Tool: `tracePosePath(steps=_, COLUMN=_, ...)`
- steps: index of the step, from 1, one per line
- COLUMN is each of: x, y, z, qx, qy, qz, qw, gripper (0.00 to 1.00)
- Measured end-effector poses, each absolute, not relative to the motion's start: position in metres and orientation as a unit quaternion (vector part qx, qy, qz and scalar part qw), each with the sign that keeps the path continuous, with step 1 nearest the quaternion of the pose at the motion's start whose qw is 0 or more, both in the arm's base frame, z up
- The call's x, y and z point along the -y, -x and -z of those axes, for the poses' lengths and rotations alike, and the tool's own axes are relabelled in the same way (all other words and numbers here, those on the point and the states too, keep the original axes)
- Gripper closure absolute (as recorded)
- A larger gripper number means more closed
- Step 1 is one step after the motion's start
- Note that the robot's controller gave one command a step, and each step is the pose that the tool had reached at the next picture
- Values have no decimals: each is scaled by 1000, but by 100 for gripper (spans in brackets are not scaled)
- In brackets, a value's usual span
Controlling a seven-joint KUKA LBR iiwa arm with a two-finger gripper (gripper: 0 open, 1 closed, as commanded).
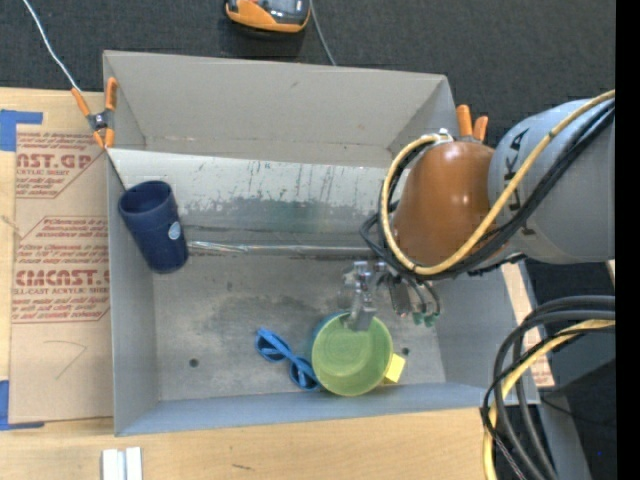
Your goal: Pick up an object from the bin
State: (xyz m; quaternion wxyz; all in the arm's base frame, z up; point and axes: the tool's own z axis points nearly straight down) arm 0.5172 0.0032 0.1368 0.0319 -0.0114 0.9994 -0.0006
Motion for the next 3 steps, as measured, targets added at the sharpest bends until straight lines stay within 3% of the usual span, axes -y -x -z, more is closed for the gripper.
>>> tracePosePath(steps=1, x=-5, y=-588, z=-98, qx=-981, qy=191, qz=6, qw=33, gripper=100)
tracePosePath(steps=2, x=-31, y=-576, z=-237, qx=-974, qy=223, qz=8, qw=38, gripper=100)
tracePosePath(steps=3, x=-98, y=-585, z=-210, qx=-959, qy=282, qz=9, qw=38, gripper=100)
